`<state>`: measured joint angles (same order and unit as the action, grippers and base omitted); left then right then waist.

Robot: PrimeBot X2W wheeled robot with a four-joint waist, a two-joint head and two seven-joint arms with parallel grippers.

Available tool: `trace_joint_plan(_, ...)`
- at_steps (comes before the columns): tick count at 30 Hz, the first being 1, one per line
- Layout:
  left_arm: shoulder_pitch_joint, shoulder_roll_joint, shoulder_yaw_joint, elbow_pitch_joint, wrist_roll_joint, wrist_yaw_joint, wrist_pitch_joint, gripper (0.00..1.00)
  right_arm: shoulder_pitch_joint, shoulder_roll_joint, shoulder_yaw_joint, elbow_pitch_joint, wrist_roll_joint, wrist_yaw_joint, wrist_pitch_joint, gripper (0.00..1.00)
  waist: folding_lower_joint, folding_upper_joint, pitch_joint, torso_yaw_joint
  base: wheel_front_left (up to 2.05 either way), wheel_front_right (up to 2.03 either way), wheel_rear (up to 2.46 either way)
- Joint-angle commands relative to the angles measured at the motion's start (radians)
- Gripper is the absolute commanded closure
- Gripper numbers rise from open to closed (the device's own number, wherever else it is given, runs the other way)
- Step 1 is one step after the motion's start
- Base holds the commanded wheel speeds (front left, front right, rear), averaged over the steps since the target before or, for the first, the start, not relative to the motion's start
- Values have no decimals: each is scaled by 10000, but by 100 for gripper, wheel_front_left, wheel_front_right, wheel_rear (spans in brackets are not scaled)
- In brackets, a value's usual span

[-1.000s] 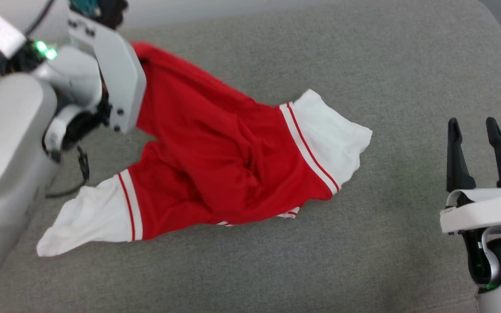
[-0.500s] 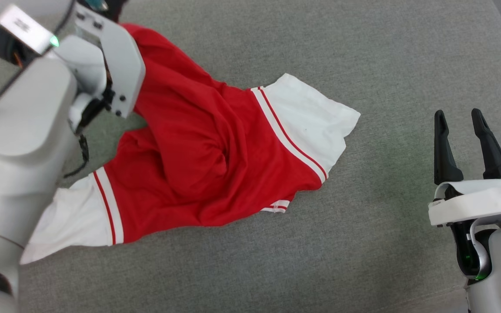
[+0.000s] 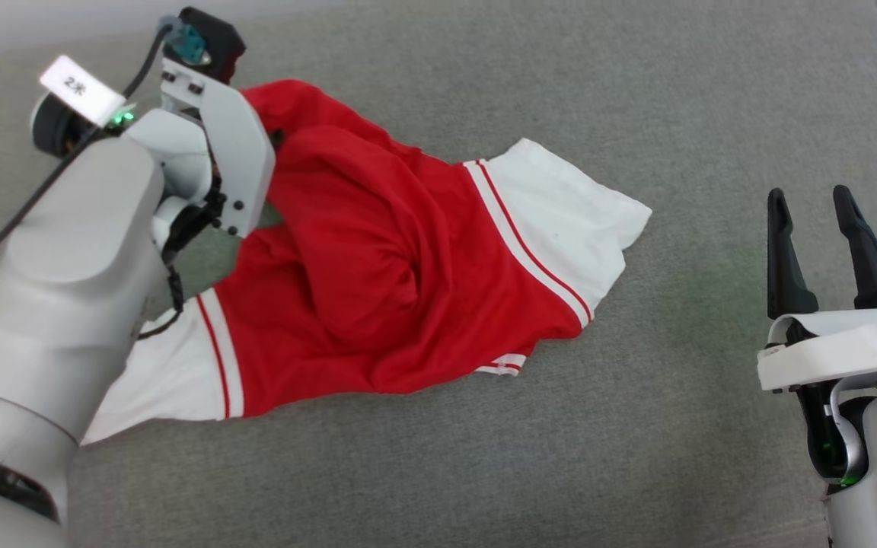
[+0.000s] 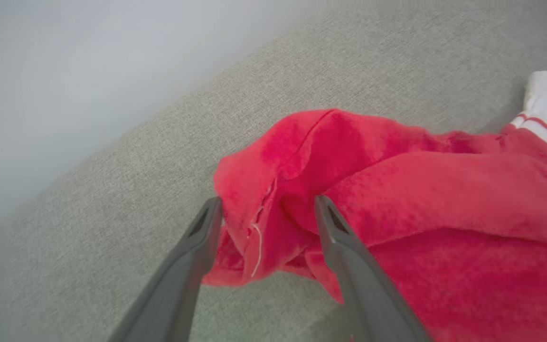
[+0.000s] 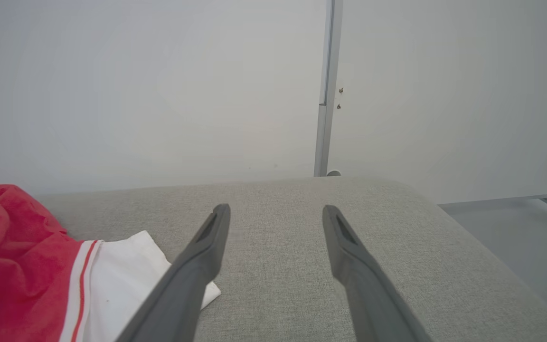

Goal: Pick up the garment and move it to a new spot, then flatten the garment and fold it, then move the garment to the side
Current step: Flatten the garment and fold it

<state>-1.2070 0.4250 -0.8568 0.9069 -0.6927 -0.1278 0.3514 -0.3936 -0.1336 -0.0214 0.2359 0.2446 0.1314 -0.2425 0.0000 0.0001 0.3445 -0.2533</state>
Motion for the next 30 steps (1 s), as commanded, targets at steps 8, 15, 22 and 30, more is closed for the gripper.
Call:
trace_joint_plan(8,757,783,-531,-1869,-1309,-31,557,0,477,-220,-322,-166,-154,-15,178,0,0,-1,-920,983,0,0,0)
trace_joint_plan(15,1686,1672,-516,-2839,-1954,268,1628,0,817,-204,-484,-389,-272,-15,430,0,0,-1,-1461,1564,0,0,0)
trace_joint_plan(22,2746,2473,-379,-3826,-2821,778,2832,0,993,-180,-537,-639,-276,-15,653,0,0,-1,-1685,1780,0,0,0)
trace_joint_plan(30,3705,3171,-303,-5168,-3484,1347,3551,0,1060,-283,-656,-908,-230,-15,782,0,0,-1,-1546,1755,0,0,0)
